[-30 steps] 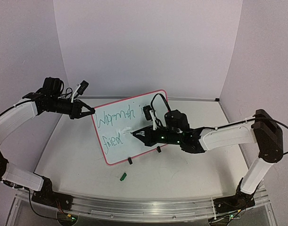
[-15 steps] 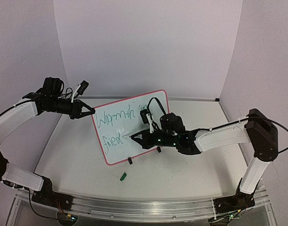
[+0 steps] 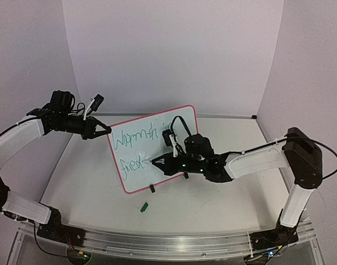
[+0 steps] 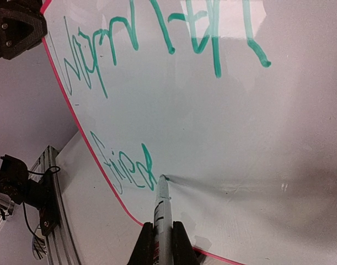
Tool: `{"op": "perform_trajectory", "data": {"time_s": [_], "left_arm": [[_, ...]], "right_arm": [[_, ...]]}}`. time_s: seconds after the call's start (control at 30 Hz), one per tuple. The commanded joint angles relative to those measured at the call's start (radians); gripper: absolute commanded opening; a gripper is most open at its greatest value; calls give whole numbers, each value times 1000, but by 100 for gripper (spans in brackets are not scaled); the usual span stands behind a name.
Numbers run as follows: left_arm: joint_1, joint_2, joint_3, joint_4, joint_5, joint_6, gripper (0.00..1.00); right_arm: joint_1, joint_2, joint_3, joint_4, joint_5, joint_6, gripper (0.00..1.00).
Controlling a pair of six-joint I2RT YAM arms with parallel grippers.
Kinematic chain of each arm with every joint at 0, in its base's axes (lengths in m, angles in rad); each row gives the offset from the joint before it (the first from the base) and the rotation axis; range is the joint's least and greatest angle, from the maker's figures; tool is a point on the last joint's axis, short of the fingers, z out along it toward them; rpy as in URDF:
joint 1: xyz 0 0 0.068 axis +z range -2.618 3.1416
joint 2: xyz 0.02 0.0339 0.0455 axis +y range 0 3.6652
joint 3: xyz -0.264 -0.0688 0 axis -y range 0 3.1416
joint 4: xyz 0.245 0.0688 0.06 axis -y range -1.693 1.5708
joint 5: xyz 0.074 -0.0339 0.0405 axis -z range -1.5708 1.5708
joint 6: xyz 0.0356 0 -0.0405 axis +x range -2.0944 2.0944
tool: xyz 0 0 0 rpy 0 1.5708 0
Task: Write a sentence on the whiteboard
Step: Write on the whiteboard with the whiteboard marker without the cap.
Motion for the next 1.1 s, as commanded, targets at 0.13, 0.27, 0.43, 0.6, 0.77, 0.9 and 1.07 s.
{"op": "perform_trajectory", "data": {"time_s": [0.13,0.27,0.43,0.6,0.77,0.9,1.07], "left_arm": [[-45,54,-15,-100,-47,31,0],[-46,54,-16,-100,-47,31,0],[-46,53,-15,-99,-46,31,0],[-47,51,-17,-100,-48,31,0],[-47,48,-16,-100,-48,32,0],[-47,48,-16,-100,-47,31,0],[-47,49,-16,-100,-47,32,0]], "right_arm": [[2,33,32,28,12,7,0],[4,8,-1,23,41,9,0],[3,-36,-44,18,90,13,0],[2,-61,-60,20,116,13,0],[3,-64,-67,13,112,15,0],[4,-54,-77,-2,97,18,0],[8,-40,-78,-20,85,13,0]]}}
